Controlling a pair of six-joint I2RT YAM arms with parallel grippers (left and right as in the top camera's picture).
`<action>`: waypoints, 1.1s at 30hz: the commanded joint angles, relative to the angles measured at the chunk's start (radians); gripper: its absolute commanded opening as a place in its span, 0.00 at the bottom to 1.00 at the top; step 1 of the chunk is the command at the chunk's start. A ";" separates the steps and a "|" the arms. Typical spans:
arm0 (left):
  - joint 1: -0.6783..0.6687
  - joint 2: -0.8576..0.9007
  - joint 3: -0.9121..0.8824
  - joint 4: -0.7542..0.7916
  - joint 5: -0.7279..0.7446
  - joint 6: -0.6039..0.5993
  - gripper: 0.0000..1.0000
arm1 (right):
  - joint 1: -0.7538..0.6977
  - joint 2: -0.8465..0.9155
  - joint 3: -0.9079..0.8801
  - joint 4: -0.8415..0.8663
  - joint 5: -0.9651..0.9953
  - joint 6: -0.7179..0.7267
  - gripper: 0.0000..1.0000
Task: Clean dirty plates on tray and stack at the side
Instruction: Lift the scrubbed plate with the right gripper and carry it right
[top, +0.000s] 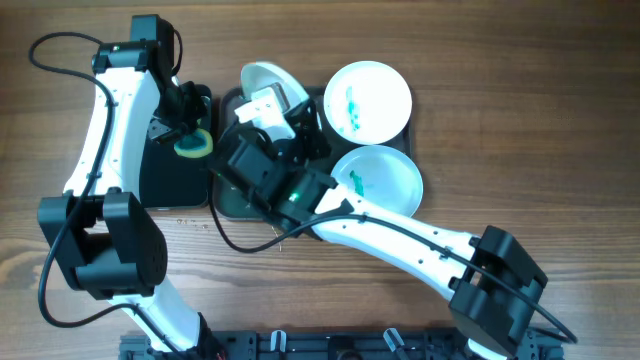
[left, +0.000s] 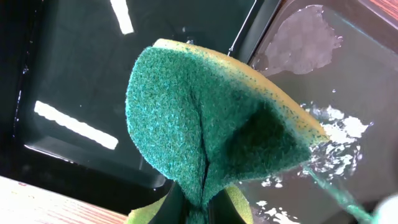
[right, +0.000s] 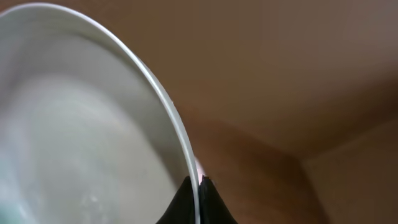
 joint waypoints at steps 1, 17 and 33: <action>0.003 0.003 0.018 0.003 0.013 0.015 0.04 | 0.000 -0.020 0.005 0.087 0.179 -0.177 0.04; 0.003 0.003 0.018 0.012 0.013 0.015 0.04 | -0.013 -0.020 -0.023 0.074 0.008 -0.159 0.04; 0.000 0.003 0.018 0.018 0.041 0.011 0.04 | -0.439 -0.168 -0.005 -0.294 -1.300 0.334 0.04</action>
